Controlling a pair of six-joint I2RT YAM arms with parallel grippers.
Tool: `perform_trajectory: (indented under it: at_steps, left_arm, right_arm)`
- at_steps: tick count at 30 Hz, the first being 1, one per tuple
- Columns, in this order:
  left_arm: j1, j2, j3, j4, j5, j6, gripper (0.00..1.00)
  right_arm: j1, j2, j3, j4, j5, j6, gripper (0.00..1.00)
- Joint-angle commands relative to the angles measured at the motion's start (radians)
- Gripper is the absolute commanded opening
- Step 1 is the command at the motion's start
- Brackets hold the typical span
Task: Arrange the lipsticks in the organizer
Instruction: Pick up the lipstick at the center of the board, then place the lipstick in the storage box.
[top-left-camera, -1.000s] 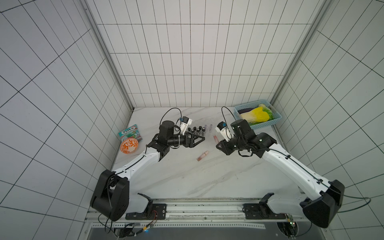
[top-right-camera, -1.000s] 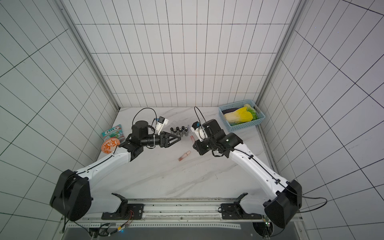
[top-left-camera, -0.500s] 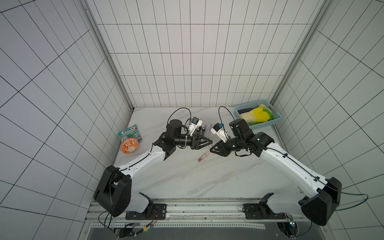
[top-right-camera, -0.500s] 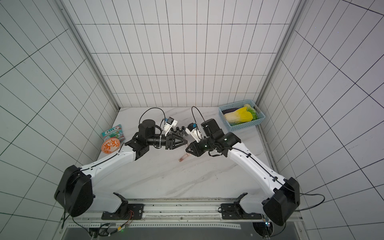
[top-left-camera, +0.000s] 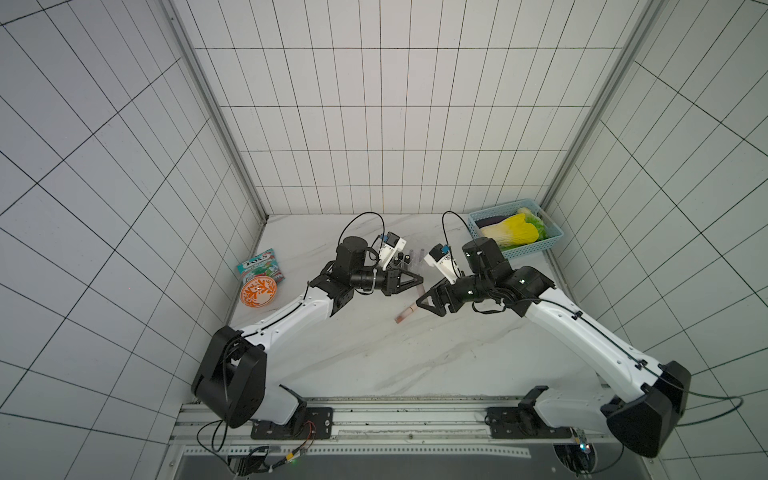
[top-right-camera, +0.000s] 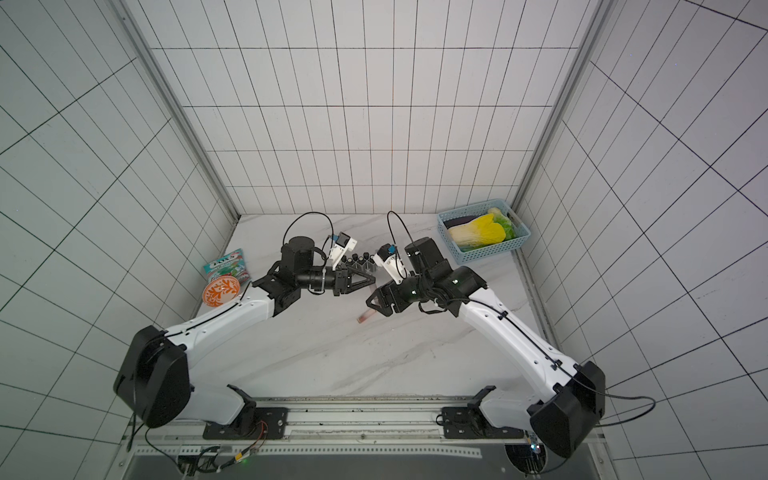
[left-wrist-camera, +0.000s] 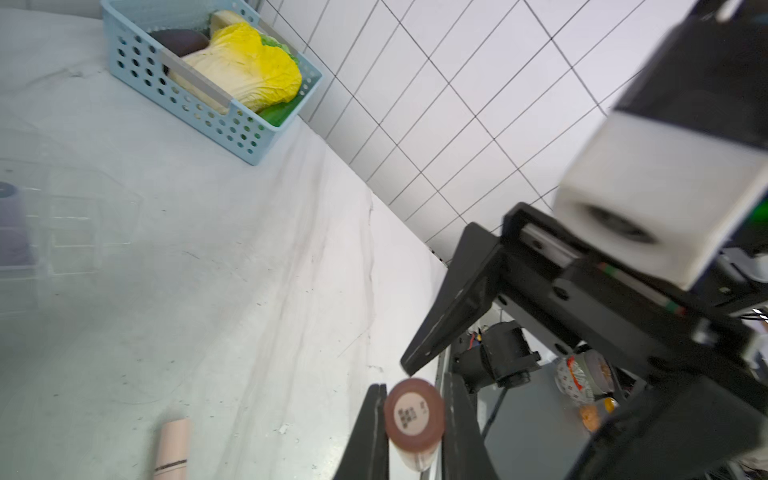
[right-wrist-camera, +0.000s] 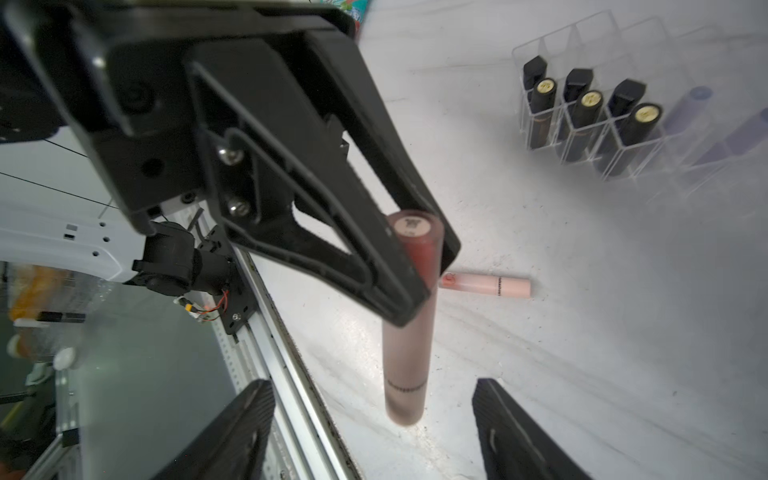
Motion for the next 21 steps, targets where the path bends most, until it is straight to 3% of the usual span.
perform_trajectory:
  at_steps: [1,5,9,21]
  left_arm:
    - [-0.015,0.046,0.085,-0.116,-0.272,0.142,0.07]
    - [-0.046,0.134,0.164,-0.123,-0.489,0.220,0.07]
    - [-0.080,0.228,0.233,-0.087,-0.635,0.288,0.07]
    - [-0.090,0.511,0.450,-0.037,-0.825,0.389,0.07]
  right_arm:
    - [-0.017,-0.069,-0.051,0.038,0.149,0.017,1.00]
    - [-0.035,-0.143,-0.104,0.072,0.266,0.035,0.99]
    - [-0.071,-0.224,-0.162,0.101,0.341,0.050,0.99]
    - [-0.112,-0.325,-0.228,0.099,0.358,0.054,0.99]
